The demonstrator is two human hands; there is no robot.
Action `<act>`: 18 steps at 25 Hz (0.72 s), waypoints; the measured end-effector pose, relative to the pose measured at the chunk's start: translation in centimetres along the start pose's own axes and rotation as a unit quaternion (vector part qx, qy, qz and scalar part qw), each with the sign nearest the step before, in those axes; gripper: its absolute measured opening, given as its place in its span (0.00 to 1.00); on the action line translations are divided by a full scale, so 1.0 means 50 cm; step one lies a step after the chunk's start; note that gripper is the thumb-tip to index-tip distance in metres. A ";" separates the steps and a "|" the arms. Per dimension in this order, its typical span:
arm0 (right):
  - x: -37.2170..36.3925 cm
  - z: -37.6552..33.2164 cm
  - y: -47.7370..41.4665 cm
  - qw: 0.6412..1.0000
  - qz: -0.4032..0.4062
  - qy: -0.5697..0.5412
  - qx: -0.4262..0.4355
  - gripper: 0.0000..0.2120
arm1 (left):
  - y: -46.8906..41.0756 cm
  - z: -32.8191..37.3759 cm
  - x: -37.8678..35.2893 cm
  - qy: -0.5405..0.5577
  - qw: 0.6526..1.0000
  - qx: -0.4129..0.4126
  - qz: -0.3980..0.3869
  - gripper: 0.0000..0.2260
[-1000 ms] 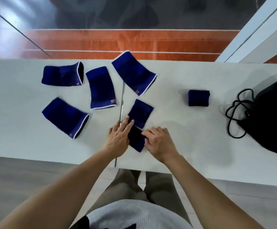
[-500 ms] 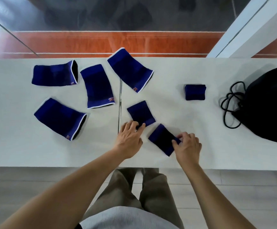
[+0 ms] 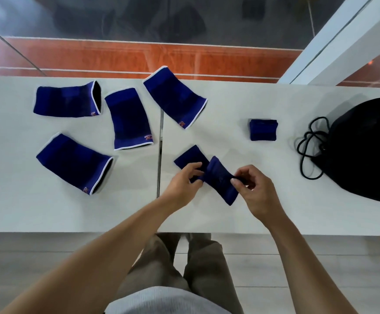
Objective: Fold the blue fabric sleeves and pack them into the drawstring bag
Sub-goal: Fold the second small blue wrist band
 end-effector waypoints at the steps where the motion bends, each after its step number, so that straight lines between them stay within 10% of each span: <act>1: 0.000 -0.007 -0.008 1.000 -0.011 -0.025 -0.001 0.05 | -0.005 -0.002 0.004 0.037 0.999 0.017 -0.007 0.21; 18: -0.127 0.028 -0.092 0.991 0.053 0.100 -0.065 0.08 | -0.096 0.029 0.136 -0.184 0.968 -0.073 0.153 0.05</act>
Point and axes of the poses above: each hand's wrist, its own y-axis away from the middle knuckle, its own x-axis out of the back of the hand, z = x × y, the point moved 8 cm from there along -y, towards the middle knuckle, and after that the axes turned 8 degrees about y, right-handed, at the moved point
